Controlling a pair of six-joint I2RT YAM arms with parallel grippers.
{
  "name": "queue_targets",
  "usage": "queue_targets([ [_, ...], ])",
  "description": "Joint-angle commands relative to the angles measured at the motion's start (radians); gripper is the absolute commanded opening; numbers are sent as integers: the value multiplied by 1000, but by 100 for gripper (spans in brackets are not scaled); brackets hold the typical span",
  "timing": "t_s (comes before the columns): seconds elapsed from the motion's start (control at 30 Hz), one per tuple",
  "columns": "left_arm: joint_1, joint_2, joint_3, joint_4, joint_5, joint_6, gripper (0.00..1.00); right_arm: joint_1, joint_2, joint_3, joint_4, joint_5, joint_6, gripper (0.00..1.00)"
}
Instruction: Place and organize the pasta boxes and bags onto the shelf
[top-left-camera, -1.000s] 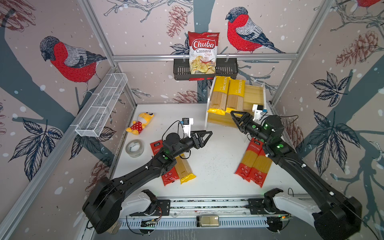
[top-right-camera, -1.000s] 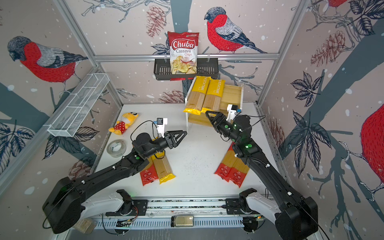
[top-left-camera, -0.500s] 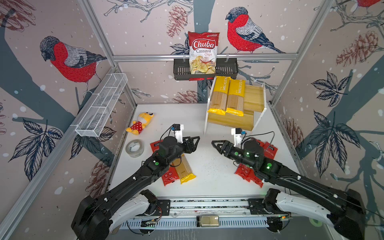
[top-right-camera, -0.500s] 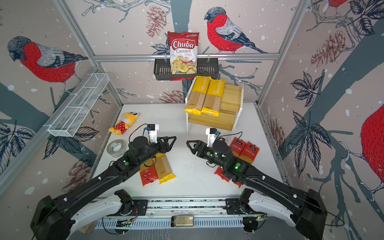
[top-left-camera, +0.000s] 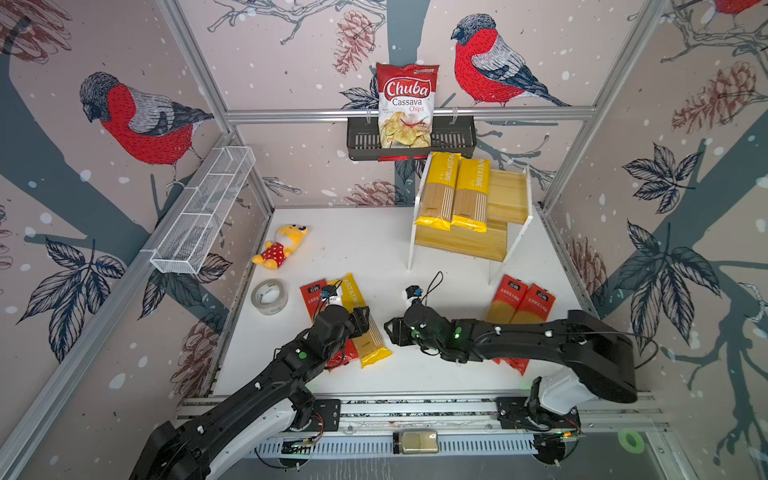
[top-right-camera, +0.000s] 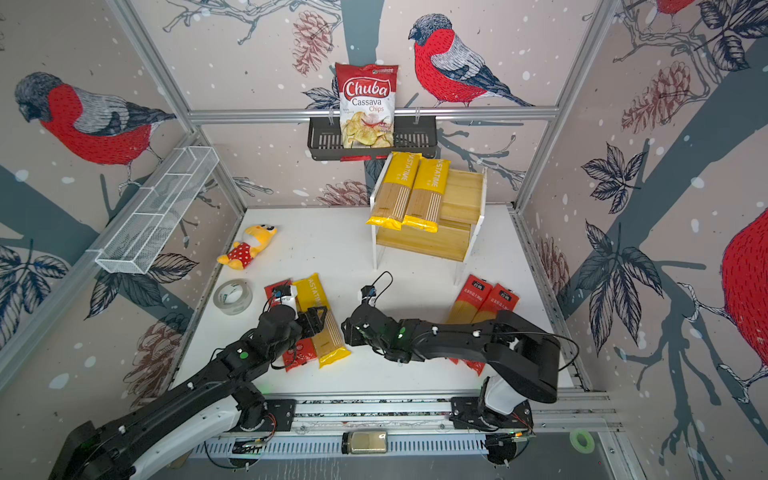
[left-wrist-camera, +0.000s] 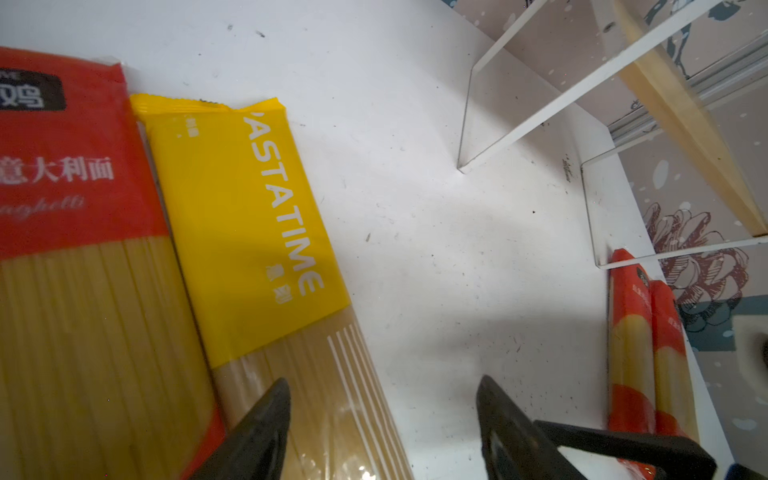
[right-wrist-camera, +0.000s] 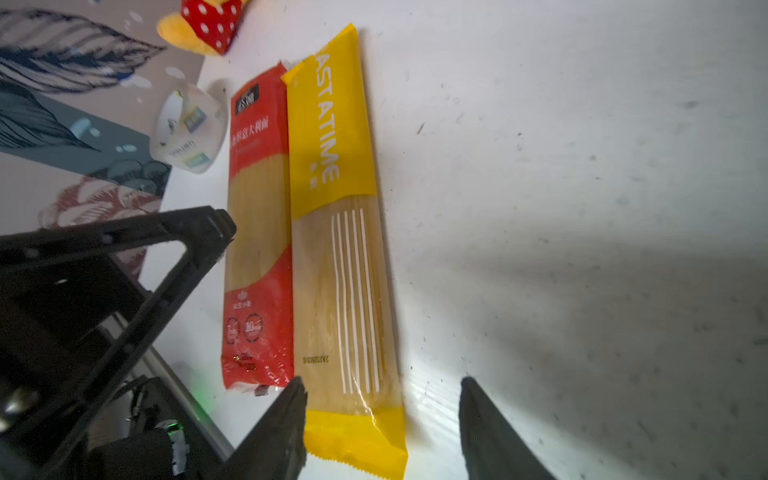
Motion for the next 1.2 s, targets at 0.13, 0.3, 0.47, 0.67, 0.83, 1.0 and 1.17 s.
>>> queue_targets([
  [0.13,1,17,-23,35,-5,-38,70,-23,187,144,24,-118,-107,61],
  [0.3,2,-15,-46,44,2,-45,70,-45,270,196,31,-194,-108,61],
  [0.47,3,-44,-57,50,0,-45,70,-51,310,208,31,-229,-105,54],
  [0.67,2,-39,-60,65,11,-43,70,-63,308,199,33,-243,-102,35],
  [0.83,3,-34,-64,79,21,-44,70,-70,292,191,25,-239,-103,20],
  [1.0,3,-23,-62,94,34,-40,70,-82,262,163,10,-228,-100,9],
  [1.17,2,-9,-66,111,50,-40,70,-98,212,112,-5,-220,-91,7],
])
